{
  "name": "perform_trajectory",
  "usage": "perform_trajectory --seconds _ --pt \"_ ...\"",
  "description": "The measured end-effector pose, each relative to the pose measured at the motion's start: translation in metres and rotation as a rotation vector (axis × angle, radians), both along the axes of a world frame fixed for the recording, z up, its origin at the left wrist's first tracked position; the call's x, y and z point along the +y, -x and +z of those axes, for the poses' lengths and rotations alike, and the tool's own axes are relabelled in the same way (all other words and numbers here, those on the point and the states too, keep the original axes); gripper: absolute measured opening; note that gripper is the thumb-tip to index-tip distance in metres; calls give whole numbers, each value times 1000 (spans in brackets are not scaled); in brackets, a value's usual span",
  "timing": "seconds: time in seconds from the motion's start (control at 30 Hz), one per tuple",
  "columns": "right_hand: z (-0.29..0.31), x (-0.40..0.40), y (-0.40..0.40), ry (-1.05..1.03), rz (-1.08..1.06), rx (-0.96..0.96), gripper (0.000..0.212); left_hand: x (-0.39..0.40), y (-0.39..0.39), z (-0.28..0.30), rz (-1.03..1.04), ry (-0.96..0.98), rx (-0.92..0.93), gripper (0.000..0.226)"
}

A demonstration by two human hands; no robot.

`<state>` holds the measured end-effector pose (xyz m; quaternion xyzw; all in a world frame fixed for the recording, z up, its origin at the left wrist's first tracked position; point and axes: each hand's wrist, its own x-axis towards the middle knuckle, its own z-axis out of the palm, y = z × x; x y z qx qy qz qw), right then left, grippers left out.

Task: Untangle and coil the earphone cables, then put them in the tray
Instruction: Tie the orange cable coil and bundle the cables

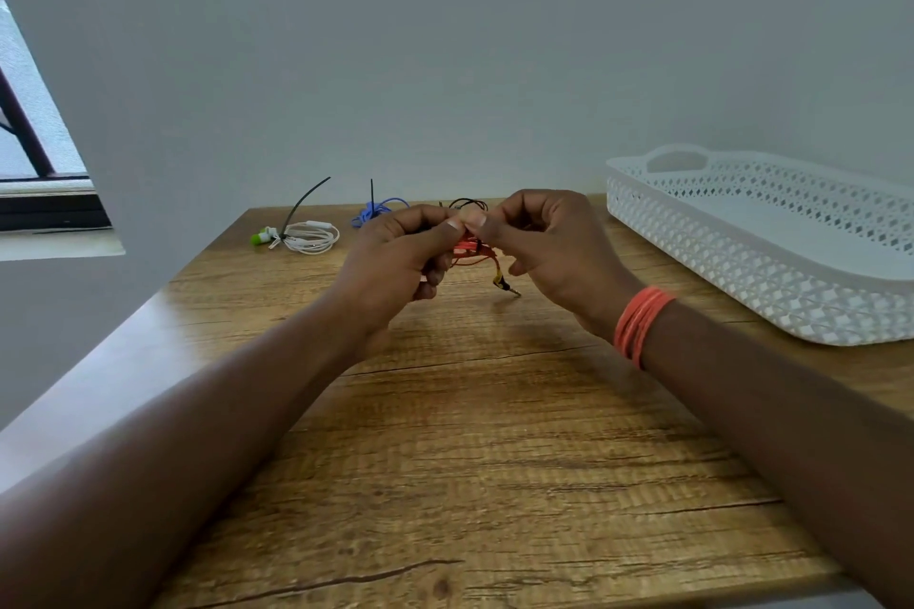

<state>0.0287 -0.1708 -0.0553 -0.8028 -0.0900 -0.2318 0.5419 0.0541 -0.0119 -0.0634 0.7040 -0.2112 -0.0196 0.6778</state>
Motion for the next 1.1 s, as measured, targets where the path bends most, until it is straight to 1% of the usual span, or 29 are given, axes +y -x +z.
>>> perform_trajectory --seconds 0.07,0.17,0.3,0.37,0.47,0.57,0.73,0.9,1.0,1.1 --pt "0 2 0 18 13 26 25 0 0 0 -17 22 29 14" --pt "2 3 2 -33 55 44 27 -1 -2 1 -15 74 65 16" --pt "3 2 2 -68 110 89 19 -2 -3 2 4 148 108 15" --pt "2 2 2 -112 138 127 18 -1 -2 3 -9 157 109 13" --pt "2 1 3 -196 171 196 21 1 -1 3 -24 108 48 11" --pt "1 0 4 -229 156 220 23 2 0 3 -10 25 -27 11" --pt "2 -3 4 -300 92 219 23 3 1 4 -34 8 -21 12" --pt "6 -6 4 -246 237 276 13 3 1 5 -70 -20 -15 19" --pt "6 -6 2 -275 229 276 8 4 1 7 -70 -38 -19 18" --pt "6 -8 1 -311 234 290 10 3 2 7 -80 -48 -18 18"
